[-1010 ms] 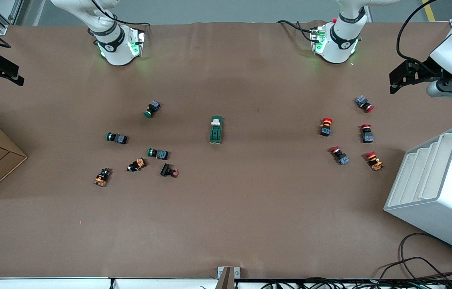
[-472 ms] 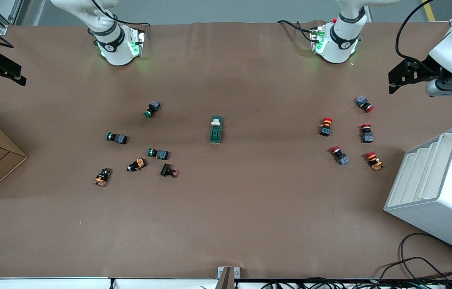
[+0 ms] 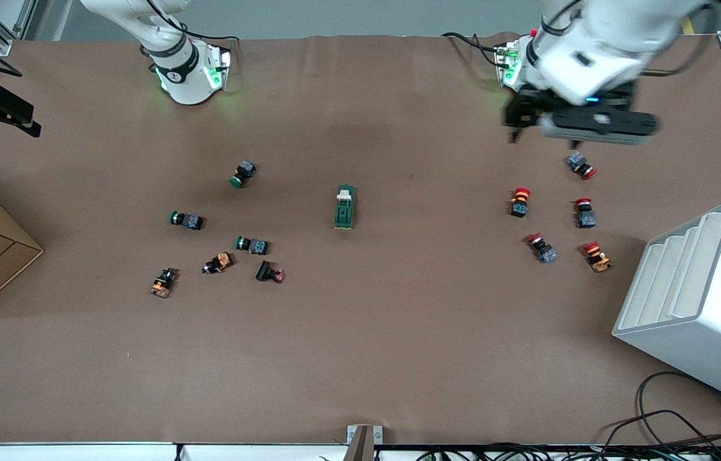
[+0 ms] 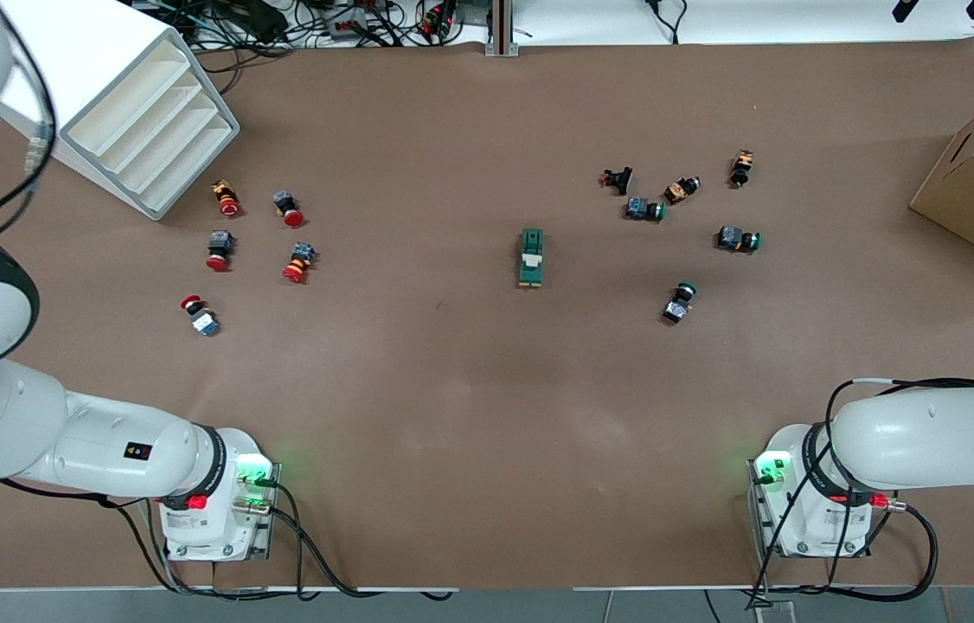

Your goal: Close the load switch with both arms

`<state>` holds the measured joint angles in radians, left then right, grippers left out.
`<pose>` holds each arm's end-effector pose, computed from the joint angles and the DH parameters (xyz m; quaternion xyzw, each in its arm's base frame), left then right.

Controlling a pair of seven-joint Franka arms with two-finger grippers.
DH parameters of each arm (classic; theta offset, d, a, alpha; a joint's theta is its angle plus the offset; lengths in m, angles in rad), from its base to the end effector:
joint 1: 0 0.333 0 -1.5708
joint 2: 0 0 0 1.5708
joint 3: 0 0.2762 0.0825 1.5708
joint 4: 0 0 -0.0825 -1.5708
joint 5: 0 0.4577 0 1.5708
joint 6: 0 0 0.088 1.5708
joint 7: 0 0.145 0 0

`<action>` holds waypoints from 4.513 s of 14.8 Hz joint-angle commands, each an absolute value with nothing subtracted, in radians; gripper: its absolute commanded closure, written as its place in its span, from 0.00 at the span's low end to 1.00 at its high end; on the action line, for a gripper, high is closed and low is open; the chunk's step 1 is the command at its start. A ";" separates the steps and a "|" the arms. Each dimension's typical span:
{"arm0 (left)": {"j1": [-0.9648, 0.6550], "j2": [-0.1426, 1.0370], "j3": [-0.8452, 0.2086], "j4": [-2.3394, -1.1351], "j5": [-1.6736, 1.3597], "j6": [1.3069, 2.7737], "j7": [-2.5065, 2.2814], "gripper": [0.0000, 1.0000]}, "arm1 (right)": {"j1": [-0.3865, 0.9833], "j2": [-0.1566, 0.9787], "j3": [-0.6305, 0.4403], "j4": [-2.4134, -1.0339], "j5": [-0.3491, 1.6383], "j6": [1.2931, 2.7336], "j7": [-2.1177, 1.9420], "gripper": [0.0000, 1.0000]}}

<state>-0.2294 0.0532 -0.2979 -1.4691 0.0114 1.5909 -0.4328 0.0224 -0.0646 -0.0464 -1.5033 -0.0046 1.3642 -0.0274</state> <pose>0.5623 -0.3209 0.5719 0.9983 -0.0466 0.0305 0.0182 0.5841 -0.0155 0.6048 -0.9993 -0.0014 0.0373 0.0002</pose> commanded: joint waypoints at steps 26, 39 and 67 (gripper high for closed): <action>-0.969 0.673 -0.319 -1.812 1.343 2.075 -2.335 0.02 | 0.162 0.049 -0.046 -1.537 -0.002 1.482 0.392 0.00; -0.966 0.792 -0.308 -1.855 1.730 2.080 -2.488 0.02 | 0.665 0.211 -0.046 -1.815 0.020 1.903 1.362 0.00; -0.974 0.853 -0.307 -1.855 1.790 2.075 -2.549 0.01 | 0.934 0.637 -0.044 -1.773 0.098 2.407 1.493 0.00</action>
